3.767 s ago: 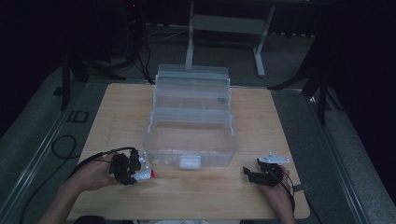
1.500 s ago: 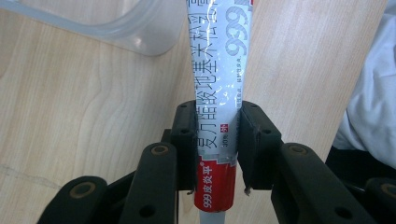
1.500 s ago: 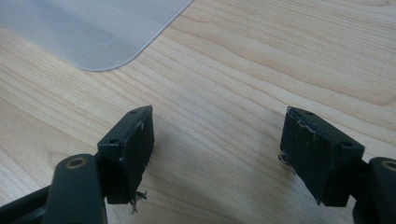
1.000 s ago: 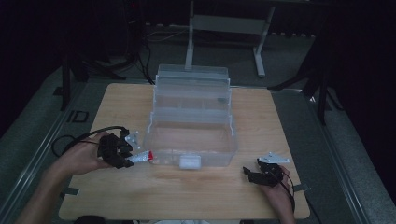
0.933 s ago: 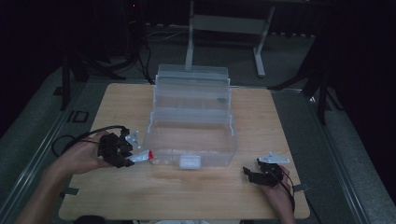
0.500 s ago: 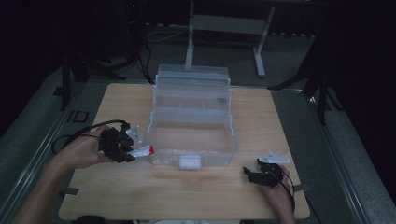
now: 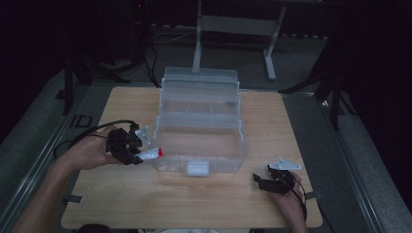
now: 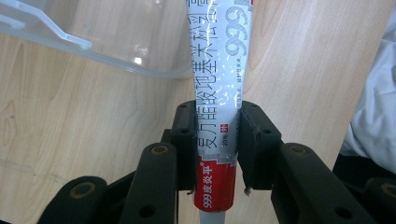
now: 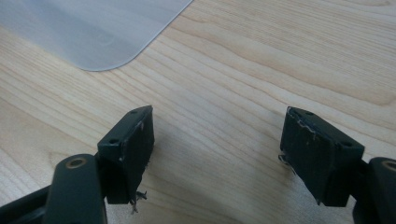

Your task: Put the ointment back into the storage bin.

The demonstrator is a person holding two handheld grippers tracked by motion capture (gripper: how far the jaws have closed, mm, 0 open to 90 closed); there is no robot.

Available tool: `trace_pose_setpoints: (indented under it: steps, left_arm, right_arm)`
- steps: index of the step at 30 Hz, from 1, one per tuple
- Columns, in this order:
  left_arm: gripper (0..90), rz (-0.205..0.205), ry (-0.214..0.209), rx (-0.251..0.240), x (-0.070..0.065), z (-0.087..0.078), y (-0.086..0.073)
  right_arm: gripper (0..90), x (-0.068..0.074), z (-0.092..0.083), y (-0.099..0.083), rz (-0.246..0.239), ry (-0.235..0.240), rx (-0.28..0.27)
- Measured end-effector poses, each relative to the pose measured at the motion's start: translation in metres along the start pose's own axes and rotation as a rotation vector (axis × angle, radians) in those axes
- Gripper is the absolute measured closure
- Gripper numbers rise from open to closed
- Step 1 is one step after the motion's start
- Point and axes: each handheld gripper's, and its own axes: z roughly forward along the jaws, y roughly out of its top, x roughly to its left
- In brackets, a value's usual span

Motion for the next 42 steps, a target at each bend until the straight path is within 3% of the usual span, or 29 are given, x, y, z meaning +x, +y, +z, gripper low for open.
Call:
trace_pose_setpoints:
  steps: [25, 42]
  left_arm:
    - [70.4, 0.019, -0.011, 0.026, 0.013, -0.005, 0.022]
    - [70.3, 0.059, -0.006, 0.058, 0.019, -0.005, 0.043]
  right_arm:
    - [25.7, 0.0, 0.0, 0.0, 0.0, 0.0, 0.0]
    - [25.7, 0.0, 0.0, 0.0, 0.001, 0.0, 0.0]
